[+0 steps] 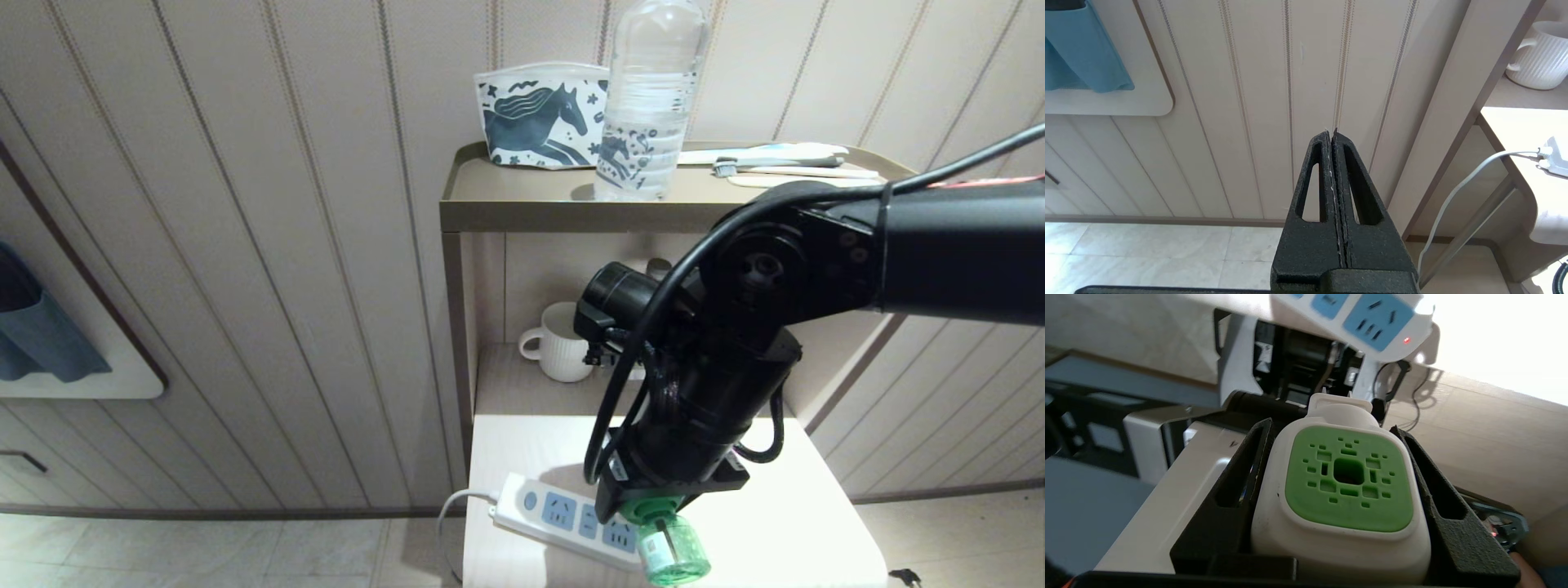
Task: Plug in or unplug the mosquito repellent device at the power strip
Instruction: Insert the plug into the socket
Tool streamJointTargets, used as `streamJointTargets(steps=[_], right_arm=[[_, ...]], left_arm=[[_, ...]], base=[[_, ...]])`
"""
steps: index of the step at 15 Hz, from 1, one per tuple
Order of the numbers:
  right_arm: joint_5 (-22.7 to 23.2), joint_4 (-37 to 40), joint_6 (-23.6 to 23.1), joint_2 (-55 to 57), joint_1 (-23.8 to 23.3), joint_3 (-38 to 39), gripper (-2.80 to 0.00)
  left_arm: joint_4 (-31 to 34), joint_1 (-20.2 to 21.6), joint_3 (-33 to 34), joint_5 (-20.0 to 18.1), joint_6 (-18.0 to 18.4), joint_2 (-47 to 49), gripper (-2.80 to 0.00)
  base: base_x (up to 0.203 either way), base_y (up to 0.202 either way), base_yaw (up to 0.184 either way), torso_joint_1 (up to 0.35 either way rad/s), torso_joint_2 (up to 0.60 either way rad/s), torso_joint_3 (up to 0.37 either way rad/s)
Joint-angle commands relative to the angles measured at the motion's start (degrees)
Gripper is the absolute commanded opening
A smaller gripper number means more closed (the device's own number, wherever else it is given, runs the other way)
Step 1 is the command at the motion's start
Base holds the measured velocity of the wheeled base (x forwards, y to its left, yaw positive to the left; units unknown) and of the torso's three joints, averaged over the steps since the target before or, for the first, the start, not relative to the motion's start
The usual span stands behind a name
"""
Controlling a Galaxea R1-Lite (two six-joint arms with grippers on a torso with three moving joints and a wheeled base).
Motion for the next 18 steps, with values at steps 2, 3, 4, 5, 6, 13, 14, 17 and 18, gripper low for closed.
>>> streamJointTargets(steps=[2, 3, 4, 5, 6, 13, 14, 17, 18], right_arm=[[-3.4, 0.4, 0.5, 1.6, 0.1, 0.6, -2.80], [-3.4, 0.4, 0.5, 1.8, 0.1, 0.7, -2.80], [-3.4, 0.4, 0.8, 1.9, 0.1, 0.9, -2.80], [-3.4, 0.1, 0.9, 2.0, 0.2, 1.8, -2.80], [-3.4, -0.9, 1.0, 2.2, 0.4, 2.8, -2.80], [-3.3, -5.1, 1.2, 3.8, 0.3, 6.2, -2.80], [-3.3, -5.1, 1.2, 3.9, 0.2, 6.5, -2.80], [-3.3, -5.2, 1.2, 4.3, 0.2, 6.9, -2.80], [-3.3, -5.6, 1.2, 4.6, 0.1, 6.9, -2.80]], left_arm=[[0.0, 0.0, 0.0, 0.0, 0.0, 0.1, -2.80], [0.0, 0.0, 0.0, 0.0, 0.0, 0.0, -2.80], [0.0, 0.0, 0.0, 0.0, 0.0, 0.0, -2.80], [0.0, 0.1, 0.0, 0.0, 0.0, 0.0, -2.80], [-0.1, 0.0, 0.0, 0.0, 0.0, 0.0, -2.80], [-0.1, 0.1, 0.0, 0.0, 0.0, 0.0, -2.80], [-0.1, 0.0, 0.0, 0.0, 0.0, 0.1, -2.80], [-0.1, 0.1, 0.0, 0.0, 0.0, 0.0, -2.80], [-0.1, 0.0, 0.0, 0.0, 0.0, 0.0, -2.80]], base=[[0.000, 0.000, 0.000, 0.000, 0.00, 0.000], [0.000, 0.000, 0.000, 0.000, 0.00, 0.000], [0.000, 0.000, 0.000, 0.000, 0.00, 0.000], [0.000, 0.000, 0.000, 0.000, 0.00, 0.000], [0.000, 0.000, 0.000, 0.000, 0.00, 0.000], [0.000, 0.000, 0.000, 0.000, 0.00, 0.000], [0.000, 0.000, 0.000, 0.000, 0.00, 0.000], [0.000, 0.000, 0.000, 0.000, 0.00, 0.000], [0.000, 0.000, 0.000, 0.000, 0.00, 0.000]])
